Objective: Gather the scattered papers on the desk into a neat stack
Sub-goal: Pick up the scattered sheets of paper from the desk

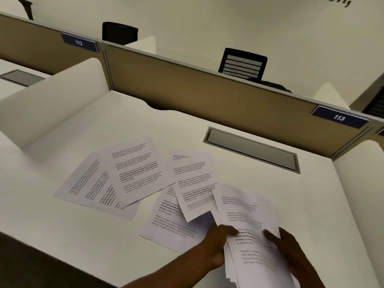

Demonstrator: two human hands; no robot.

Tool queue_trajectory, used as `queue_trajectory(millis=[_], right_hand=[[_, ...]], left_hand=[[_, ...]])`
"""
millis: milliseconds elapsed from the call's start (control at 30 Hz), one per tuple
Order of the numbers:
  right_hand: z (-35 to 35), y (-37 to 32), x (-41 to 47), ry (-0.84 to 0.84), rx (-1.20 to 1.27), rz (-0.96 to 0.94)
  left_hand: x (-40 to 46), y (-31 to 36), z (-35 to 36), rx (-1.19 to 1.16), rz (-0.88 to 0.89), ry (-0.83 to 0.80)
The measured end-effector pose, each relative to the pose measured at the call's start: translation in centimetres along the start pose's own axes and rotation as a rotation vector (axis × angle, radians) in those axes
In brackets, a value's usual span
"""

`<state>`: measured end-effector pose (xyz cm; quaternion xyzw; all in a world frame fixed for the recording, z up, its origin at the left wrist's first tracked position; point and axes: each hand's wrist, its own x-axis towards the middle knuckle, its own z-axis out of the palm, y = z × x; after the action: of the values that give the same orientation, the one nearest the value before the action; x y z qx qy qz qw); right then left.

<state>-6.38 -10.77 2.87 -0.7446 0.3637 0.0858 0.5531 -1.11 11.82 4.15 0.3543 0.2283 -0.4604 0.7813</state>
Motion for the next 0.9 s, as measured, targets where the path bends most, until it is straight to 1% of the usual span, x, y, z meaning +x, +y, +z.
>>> queue_trajectory(millis=[33,100,167,267,367,433,533,600,667,800,867,900], right_hand=[[-0.8,-0.2,-0.4,-0.008,0.011,0.024],[-1.4,-0.3,-0.9,-0.028,0.049,0.086],[-2.1,0.2,-0.8,-0.062,0.133,0.151],[-2.7,1.2,-0.5,-0.092,0.317,0.236],[-2.7,0.8,-1.4,-0.065,0.431,0.219],[-2.9,0.5,-2.0,-0.049,0.476,0.206],[-3.7,0.6,-2.4,-0.068,0.513,0.222],[-4.5,0.5,-2.8,-0.047,0.556,0.237],[-5.3,0.5,-3.3,-0.042,0.589,0.248],[-6.7,0.0,-4.2,-0.043,0.595,0.16],[-7.4,-0.4,-4.3,-0.024,0.534,0.066],[-7.7,-0.7,-4.3,-0.007,0.512,0.018]], left_hand=[[-0.1,0.0,0.6,-0.049,-0.047,-0.056],[-0.2,0.4,1.0,-0.103,-0.067,-0.141],[-0.4,0.8,1.3,-0.087,-0.077,-0.18],[0.1,1.4,1.3,0.036,-0.065,-0.12],[1.0,1.6,1.2,0.216,0.008,0.027],[1.3,1.2,0.9,0.296,0.049,0.067],[1.4,-0.1,0.7,0.4,0.107,0.0],[1.2,-0.8,0.9,0.504,0.127,-0.06],[1.2,-1.0,1.5,0.555,0.14,-0.099],[1.4,0.1,2.6,0.525,0.13,-0.157],[1.5,1.0,3.1,0.503,0.131,-0.22],[1.6,1.5,3.4,0.529,0.148,-0.221]])
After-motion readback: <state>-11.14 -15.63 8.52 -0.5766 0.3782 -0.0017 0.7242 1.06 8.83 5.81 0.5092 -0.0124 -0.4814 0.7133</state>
